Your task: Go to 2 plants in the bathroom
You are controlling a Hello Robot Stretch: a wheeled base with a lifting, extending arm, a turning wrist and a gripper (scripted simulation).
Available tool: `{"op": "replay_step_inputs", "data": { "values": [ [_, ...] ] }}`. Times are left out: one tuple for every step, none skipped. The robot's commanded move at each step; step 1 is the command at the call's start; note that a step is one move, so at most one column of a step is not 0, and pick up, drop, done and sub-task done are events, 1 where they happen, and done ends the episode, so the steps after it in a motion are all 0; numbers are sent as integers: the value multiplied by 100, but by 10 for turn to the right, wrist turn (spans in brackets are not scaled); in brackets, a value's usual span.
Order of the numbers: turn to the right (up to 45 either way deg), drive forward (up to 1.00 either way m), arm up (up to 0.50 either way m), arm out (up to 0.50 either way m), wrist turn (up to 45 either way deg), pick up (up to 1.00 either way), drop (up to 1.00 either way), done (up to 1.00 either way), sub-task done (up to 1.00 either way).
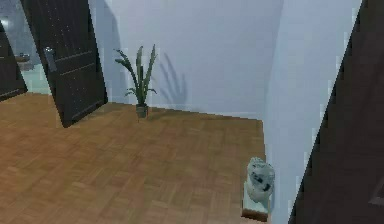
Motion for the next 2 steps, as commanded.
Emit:
{"op": "replay_step_inputs", "data": {
  "values": [
    [30, 0, 0, 0, 0, 0, 0, 0, 0],
    [0, 35, 0, 0, 0, 0, 0, 0, 0]
  ]
}}
